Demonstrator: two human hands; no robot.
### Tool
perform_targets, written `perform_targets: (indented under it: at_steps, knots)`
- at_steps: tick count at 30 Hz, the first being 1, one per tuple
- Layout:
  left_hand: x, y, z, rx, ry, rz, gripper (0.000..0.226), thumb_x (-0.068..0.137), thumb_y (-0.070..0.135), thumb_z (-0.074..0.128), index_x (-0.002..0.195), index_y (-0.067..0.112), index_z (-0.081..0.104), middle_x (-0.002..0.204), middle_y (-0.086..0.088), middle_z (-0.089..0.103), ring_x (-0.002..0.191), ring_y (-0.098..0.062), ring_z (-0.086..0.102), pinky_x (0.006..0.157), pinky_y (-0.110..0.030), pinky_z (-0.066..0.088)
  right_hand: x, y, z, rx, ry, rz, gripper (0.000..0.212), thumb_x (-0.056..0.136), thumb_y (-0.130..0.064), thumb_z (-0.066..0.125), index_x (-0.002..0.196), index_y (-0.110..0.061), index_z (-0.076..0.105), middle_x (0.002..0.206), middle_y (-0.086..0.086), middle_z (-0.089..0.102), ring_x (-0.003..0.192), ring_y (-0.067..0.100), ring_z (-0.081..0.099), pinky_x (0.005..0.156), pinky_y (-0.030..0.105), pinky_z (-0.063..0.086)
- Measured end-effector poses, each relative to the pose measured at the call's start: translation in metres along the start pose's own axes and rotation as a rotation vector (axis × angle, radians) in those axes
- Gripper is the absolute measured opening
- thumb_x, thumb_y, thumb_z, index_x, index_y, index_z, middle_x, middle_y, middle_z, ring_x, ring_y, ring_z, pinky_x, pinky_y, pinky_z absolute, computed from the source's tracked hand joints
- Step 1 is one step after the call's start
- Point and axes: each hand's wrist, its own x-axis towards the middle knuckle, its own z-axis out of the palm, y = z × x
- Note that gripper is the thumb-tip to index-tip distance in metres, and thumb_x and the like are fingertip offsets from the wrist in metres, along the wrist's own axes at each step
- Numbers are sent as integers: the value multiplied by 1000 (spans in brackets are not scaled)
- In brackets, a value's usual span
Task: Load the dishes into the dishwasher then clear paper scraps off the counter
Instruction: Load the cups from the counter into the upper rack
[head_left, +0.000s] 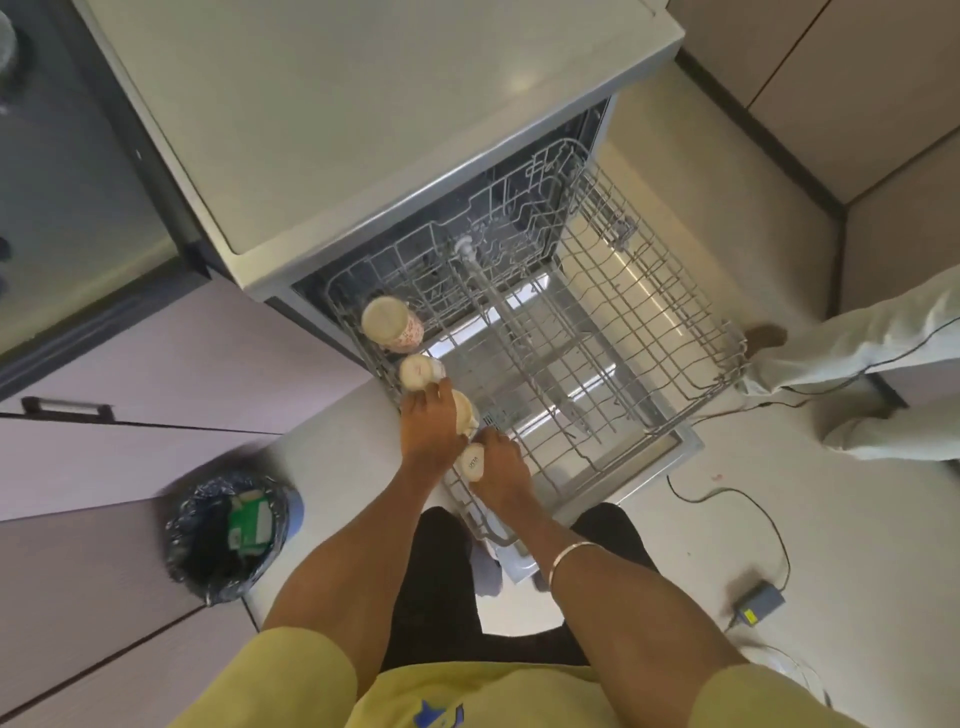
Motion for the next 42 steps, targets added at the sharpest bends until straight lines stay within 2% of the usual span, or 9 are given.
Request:
perform_targets:
  at_steps: [3,9,12,16,19,24,29,35,42]
  knots:
    - [1,6,6,9,-21,-37,94,71,56,76,140,8,34,129,-12,55,112,-31,57,102,-43,41,5,5,7,-42,-19,3,54,78,-21,74,125,-23,49,126,2,54,117,24,49,86,43,53]
    - [-2,5,7,95,-19,-29,98,72,47,81,146,10,28,136,-13,50,118,-31,55,105,-40,39,10,15,26,-90,-36,-45,57,83,-7,66,131,-26,43,134,5,46,122,27,46,89,40,52]
    - [-4,5,10,98,-20,-31,99,68,39,85,146,13,30,136,-13,51,117,-31,56,104,-41,40,8,21,30,-130,-23,-68,70,79,-3,70,138,-23,39,137,9,43,125,29,43,91,42,51]
    - [-11,1,10,45,-11,-37,102,66,33,87,149,19,30,142,-13,45,123,-34,51,106,-42,39,-1,25,20,-143,-49,-78,81,78,2,69,147,-21,32,145,13,33,131,32,34,94,43,48]
    - [-23,-2,6,-50,50,-25,98,64,33,87,147,17,37,141,-17,46,124,-39,48,107,-45,41,-10,24,10,-165,-43,-37,85,79,6,67,148,-24,28,149,14,30,137,33,31,97,42,47]
    - [-49,-7,-17,-175,102,13,78,73,34,73,140,8,42,139,-19,49,127,-37,47,108,-45,41,-33,17,-21,-217,-34,-7,81,80,1,69,148,-17,28,148,16,31,133,34,36,102,42,45]
    - [-69,-12,-38,-219,51,58,67,89,34,60,143,0,39,147,-20,45,138,-35,40,116,-44,33,-52,-7,-56,-240,-25,10,70,84,1,65,146,-5,31,146,16,38,132,33,40,108,41,42]
    - [-91,-3,-69,-263,5,69,53,102,25,40,146,-4,35,150,-22,40,143,-33,32,119,-41,27,-70,-42,-90,-261,8,-12,46,86,-3,60,129,0,46,129,17,51,123,33,48,100,41,47]
    - [-128,-3,-99,-291,24,22,52,104,29,32,146,-2,34,150,-20,41,142,-31,34,119,-41,27,-91,-61,-112,-372,-5,-110,48,91,-11,57,134,5,42,134,23,49,127,35,46,103,43,44]
